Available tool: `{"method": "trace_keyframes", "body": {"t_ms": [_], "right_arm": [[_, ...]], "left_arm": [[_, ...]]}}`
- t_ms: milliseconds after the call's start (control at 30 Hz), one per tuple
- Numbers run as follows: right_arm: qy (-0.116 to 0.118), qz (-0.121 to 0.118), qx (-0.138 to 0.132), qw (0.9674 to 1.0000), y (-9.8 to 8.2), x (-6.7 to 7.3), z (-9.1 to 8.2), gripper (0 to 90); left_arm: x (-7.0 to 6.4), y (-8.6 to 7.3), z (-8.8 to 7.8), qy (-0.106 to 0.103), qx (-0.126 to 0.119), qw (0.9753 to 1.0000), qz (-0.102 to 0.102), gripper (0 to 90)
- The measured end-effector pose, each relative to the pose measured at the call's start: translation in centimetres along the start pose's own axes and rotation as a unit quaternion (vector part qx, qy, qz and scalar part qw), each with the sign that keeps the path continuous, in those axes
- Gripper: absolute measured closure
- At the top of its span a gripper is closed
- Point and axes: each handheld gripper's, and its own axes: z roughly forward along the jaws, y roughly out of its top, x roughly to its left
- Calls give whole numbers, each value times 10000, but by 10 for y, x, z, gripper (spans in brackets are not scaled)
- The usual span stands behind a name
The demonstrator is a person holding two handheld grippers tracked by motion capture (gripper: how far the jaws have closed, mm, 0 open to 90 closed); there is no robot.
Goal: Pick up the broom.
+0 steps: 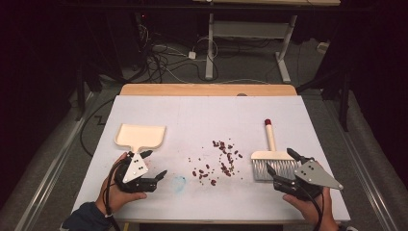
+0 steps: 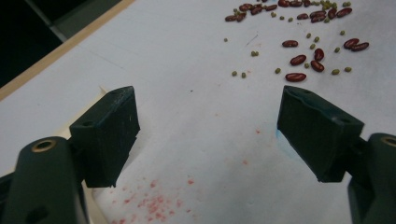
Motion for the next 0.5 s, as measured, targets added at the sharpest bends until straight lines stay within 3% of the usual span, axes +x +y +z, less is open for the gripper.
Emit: {"method": "trace_keyframes", "body": {"t_ms": [333,367,400,500], "right_arm": [[-149,-110,460,9988,1,-5,6,230],[-227,-177,769,9966,6,-11,13,234],[-242,-173,909,9954,9,-15,17,250],[-318,65,1435,9891,18,-32,36,245]], "left_arm": [[-4,-1,2,-1,82,9999,64,200],[-4,-2,3,-2,124,9999,60,200],[-5,-3,3,1,148,9999,50,200],[-7,-4,2,7,192,9998,77,200]]}}
